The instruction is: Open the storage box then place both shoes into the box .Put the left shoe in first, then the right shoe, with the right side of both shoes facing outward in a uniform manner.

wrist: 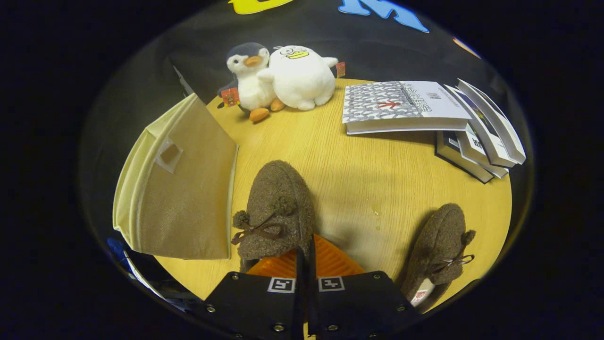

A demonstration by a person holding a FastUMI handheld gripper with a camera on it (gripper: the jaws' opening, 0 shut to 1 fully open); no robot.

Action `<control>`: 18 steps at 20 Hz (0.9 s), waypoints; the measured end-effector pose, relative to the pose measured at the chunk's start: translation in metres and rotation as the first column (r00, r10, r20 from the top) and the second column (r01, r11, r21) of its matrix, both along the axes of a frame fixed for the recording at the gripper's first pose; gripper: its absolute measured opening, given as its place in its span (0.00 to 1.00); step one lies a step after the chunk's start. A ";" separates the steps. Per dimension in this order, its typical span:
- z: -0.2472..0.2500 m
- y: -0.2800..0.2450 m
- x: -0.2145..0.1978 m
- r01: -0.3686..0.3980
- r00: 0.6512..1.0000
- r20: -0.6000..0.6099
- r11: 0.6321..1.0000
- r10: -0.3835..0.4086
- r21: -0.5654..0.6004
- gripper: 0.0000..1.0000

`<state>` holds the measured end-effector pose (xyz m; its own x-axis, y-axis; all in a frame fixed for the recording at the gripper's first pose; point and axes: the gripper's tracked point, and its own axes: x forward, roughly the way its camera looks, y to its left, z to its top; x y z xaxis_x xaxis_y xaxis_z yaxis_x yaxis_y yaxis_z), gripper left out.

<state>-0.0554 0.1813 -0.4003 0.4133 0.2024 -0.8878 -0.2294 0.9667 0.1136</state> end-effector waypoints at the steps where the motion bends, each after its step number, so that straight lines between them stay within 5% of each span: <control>1: 0.015 0.002 0.003 0.011 1.000 0.005 1.000 -0.011 0.021 0.04; 5: 0.086 0.017 0.019 0.017 0.998 0.064 0.995 -0.024 0.103 0.03; 11: 0.175 0.078 0.043 -0.136 0.977 0.189 0.974 0.101 0.180 0.04; 18: 0.181 0.167 0.048 -0.300 0.943 0.202 0.939 0.265 0.168 0.03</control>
<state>-0.0078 0.3485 -0.2196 0.4581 0.4942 -0.7388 -0.5227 0.8221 0.2257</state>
